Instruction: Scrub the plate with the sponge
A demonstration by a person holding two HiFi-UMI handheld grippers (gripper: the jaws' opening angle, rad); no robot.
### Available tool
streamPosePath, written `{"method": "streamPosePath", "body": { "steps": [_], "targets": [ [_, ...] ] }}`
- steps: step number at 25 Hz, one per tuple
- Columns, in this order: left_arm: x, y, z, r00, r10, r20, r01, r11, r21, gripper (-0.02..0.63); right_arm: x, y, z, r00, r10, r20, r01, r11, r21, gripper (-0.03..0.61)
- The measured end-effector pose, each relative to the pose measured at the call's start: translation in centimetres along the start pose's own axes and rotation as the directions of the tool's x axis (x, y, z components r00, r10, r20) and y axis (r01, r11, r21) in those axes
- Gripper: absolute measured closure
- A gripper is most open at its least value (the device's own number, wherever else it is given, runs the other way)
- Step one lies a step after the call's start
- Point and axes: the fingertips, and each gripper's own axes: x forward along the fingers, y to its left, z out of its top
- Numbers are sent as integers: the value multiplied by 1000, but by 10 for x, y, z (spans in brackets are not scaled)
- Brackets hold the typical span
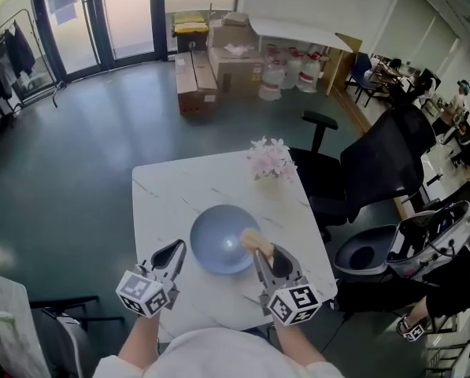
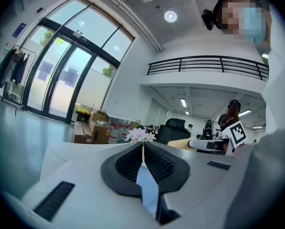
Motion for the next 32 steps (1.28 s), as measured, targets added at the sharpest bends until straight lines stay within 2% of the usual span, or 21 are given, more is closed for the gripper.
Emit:
{"method": "streamPosePath", "body": {
  "steps": [6,14,25,32],
  "targets": [
    [18,6,-3,999,44,-12,-44,999,-12,577,15,-11,1,998,51,-28,-51,999,-1,433],
    [37,17,-25,994,90,-67,-92,995,-38,577,23,-29,-5,996,70,-50,-70,998,3,433],
    [54,37,-71,981,126,-151,-156,967,-204,577,33,-31,-14,992,98,-82,-98,995,11,433],
    [60,45,-108,954,145,-262,-213,944,-253,576,35,-34,-16,991,100,-92,-99,995,13,433]
  ]
}}
